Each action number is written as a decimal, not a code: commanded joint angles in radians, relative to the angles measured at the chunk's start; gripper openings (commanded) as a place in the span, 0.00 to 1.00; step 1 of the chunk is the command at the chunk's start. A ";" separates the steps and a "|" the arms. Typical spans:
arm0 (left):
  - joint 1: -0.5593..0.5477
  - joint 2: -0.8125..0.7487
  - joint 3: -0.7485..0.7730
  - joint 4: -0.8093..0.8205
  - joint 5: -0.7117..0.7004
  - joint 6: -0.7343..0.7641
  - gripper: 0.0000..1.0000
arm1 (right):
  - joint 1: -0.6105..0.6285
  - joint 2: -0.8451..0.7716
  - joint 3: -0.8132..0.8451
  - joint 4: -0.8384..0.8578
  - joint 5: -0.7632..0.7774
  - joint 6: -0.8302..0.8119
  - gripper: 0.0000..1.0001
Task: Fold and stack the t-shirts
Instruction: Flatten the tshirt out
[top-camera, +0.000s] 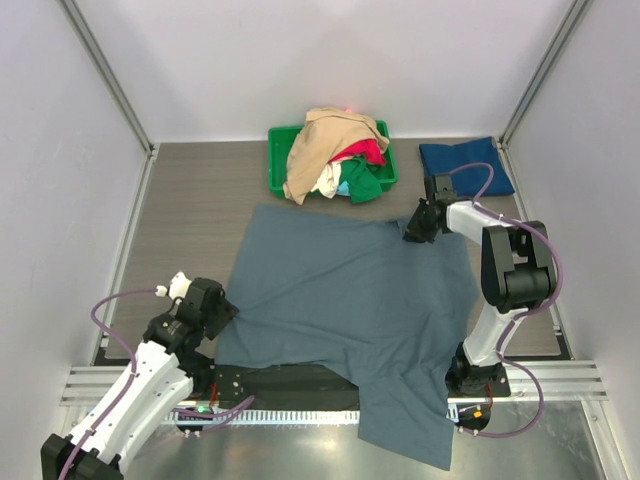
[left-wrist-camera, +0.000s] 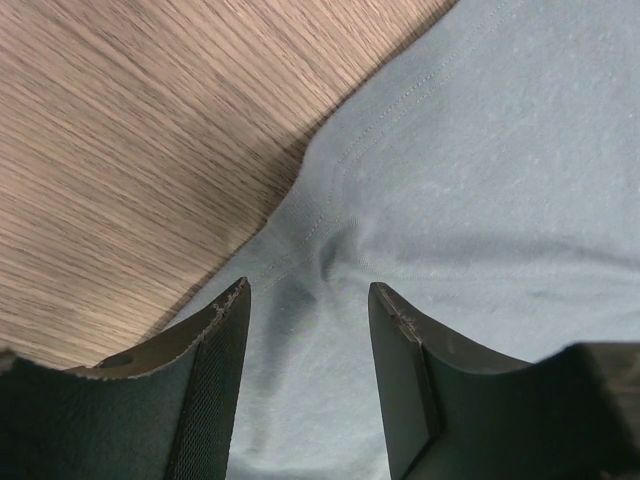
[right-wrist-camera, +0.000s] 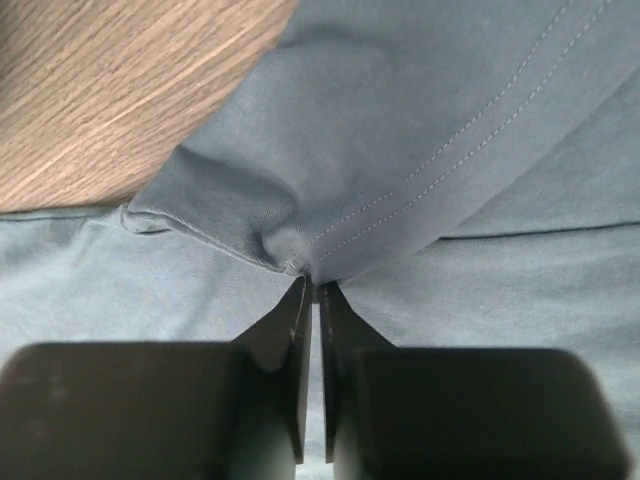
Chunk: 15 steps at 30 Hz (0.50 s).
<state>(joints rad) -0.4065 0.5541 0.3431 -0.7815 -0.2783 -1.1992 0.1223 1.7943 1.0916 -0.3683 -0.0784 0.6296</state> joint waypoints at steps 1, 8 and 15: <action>-0.002 -0.008 -0.003 0.004 -0.004 0.004 0.52 | 0.000 -0.009 0.057 0.008 0.023 -0.007 0.09; -0.003 -0.022 -0.006 0.004 -0.004 0.004 0.50 | -0.003 0.042 0.218 -0.058 0.063 -0.041 0.08; -0.003 -0.003 0.005 0.011 0.004 0.013 0.51 | 0.000 0.293 0.602 -0.083 -0.009 -0.117 0.41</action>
<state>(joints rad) -0.4065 0.5411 0.3431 -0.7803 -0.2756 -1.1961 0.1223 1.9888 1.5406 -0.4538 -0.0463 0.5732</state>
